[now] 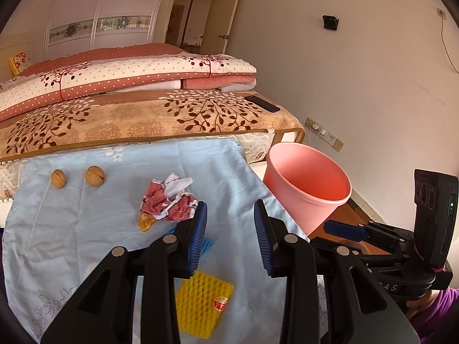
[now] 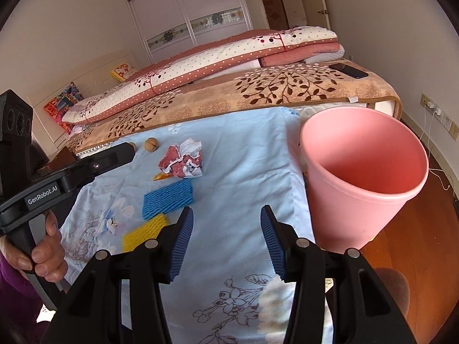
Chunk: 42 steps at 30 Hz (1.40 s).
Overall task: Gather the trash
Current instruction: 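Move both open tools back over the foam nets on the sheet, then grasp the yellow foam net with the left tool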
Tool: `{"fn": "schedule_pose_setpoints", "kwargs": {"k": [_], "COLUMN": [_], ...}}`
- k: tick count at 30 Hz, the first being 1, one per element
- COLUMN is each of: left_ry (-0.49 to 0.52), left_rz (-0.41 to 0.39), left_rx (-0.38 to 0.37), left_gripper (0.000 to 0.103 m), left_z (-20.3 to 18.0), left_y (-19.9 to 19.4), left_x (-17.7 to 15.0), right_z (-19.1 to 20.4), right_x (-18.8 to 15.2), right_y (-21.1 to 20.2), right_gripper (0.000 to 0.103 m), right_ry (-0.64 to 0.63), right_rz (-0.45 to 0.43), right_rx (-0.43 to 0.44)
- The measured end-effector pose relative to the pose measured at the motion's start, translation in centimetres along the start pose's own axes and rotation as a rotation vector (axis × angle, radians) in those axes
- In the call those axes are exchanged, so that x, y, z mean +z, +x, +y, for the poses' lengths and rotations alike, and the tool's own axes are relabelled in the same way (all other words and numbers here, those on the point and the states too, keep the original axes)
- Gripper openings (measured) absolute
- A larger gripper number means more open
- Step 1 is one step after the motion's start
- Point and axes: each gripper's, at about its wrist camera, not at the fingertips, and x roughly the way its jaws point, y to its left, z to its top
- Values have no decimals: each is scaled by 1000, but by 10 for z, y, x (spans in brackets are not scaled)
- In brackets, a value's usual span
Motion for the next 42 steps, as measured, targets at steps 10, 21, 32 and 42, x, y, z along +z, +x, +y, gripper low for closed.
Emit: {"fn": "schedule_pose_setpoints", "kwargs": {"k": [10,21,32,42], "left_ry": [-20,-21,22,26], "left_rz": [81,239,278,219], "left_rx": [8,-3,3,-43], "left_gripper": [34,34,34,9], "left_z": [38,47,44,43], "left_y": [-28,3,20,2], "left_x": [-40,-79,-92,-92], "right_z": [48,50,47,53], "right_x": [-19,-18,-17,-12], "right_y": [27,33,41,52], "right_gripper": [48,48,48,48], "right_ry": [-124,-131,-121,-133], "right_rz": [139,159,170,174], "right_rx": [95,78,60,64]}}
